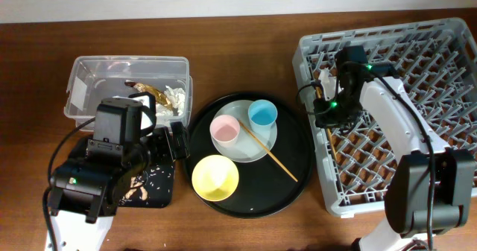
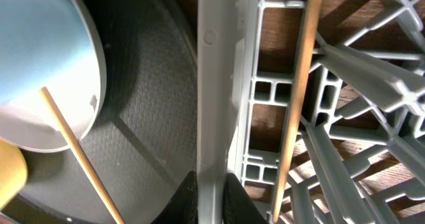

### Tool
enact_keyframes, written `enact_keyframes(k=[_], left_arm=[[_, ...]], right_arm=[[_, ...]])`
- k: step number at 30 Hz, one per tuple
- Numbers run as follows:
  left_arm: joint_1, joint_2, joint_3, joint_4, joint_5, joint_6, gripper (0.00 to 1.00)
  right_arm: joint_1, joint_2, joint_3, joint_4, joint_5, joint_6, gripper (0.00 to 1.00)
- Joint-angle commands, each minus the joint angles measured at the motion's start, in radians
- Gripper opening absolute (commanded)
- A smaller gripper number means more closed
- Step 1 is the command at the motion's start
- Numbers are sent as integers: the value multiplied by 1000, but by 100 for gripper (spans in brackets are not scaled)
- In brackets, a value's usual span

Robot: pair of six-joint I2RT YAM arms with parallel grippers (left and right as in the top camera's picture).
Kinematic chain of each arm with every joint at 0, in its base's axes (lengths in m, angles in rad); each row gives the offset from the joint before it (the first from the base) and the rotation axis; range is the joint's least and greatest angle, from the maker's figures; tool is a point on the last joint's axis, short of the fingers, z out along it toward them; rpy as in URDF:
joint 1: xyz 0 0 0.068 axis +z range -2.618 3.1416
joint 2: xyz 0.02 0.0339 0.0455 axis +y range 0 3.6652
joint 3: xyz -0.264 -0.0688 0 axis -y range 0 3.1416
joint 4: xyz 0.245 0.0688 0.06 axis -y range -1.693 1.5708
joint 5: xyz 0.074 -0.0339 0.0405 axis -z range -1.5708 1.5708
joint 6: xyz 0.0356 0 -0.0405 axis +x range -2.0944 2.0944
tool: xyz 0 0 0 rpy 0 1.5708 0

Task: Sort waste into correct bins and load items into the dishwasher rack
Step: 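Open the right gripper to release the chopstick and lift away, then move the right gripper back over the plate to the second chopstick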

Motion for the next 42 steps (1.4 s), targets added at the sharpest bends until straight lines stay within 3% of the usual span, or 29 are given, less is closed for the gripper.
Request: enact_keyframes(k=[1,5,10,14,16,22,25,30,35,42], left_arm=[[4,-4,10,2,-14,6,99],[4,-4,10,2,-14,6,99],[4,-4,10,2,-14,6,99],[4,-4,10,2,-14,6,99],[4,-4,10,2,-14,6,99],[4,-4,10,2,-14,6,99],[4,-4,10,2,-14,6,99],[4,-4,10,2,-14,6,99],[5,-5,12,117,-19,5,99],[103,-22,107,105,-105,6,99]], right_arm=[[19,-13,-8,42,-49,60,12],[19,-13,-8,84,-46,162,12],[19,-13,-8,102,-19,164,12],[19,-13,-8,72,34,164,29],[12,-14,9,55,75,163,31],[0,-19,359,-291,75,131,41],[39,-33,473,-442,-39,-22,41],[166,-58,459,-489,-74,-85,43],[313,-58,363,-440,-63,-84,48],[462,-58,148,-308,137,22,51]])
